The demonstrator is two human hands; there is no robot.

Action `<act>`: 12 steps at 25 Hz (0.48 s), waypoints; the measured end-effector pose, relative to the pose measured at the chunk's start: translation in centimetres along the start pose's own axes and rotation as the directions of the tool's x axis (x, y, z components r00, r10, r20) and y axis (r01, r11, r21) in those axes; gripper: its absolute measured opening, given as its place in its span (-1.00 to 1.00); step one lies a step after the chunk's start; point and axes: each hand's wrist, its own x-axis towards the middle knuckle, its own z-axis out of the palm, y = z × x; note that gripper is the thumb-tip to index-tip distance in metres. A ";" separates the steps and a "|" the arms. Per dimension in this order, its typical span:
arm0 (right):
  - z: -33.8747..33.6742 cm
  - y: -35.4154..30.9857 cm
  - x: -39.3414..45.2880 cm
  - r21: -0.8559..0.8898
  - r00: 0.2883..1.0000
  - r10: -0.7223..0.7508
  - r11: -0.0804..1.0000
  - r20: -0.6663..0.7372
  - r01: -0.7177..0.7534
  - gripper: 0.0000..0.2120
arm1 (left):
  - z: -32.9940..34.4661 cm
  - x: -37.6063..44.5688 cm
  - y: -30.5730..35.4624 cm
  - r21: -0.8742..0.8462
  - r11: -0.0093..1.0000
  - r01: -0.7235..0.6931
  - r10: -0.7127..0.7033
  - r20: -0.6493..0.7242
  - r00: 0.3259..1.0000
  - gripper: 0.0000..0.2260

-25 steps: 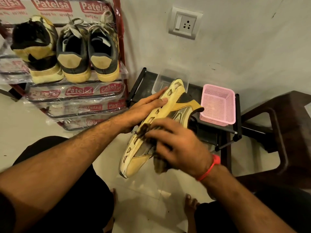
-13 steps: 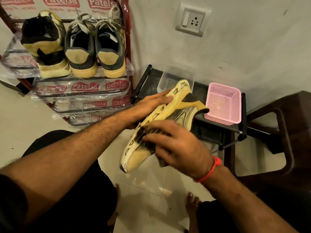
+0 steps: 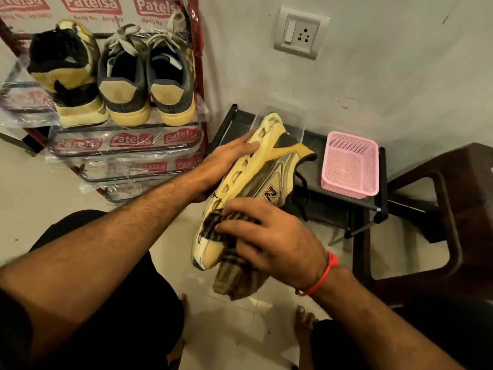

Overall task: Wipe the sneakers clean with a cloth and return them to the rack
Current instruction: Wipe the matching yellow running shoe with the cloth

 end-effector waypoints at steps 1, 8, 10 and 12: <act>-0.6 1.0 0.2 0.008 0.997 0.060 0.998 -0.050 -0.060 -0.71 | 0.0 -0.1 0.1 -0.018 1.000 -0.001 0.000 -0.006 1.000 -0.42; -2.0 6.3 -0.8 0.234 0.815 0.483 0.874 -0.319 -0.426 -0.71 | 2.1 -0.9 0.5 -0.018 0.998 -0.060 0.058 -0.073 0.996 -0.23; -1.8 6.6 -1.0 0.258 0.787 0.522 0.851 -0.330 -0.457 -0.71 | 2.9 -1.2 0.1 -0.014 0.996 -0.082 0.081 -0.074 0.994 -0.15; -2.0 6.7 -0.9 0.276 0.782 0.528 0.847 -0.331 -0.455 -0.71 | 3.2 -1.3 0.0 0.044 0.981 -0.187 0.192 -0.140 0.971 -0.18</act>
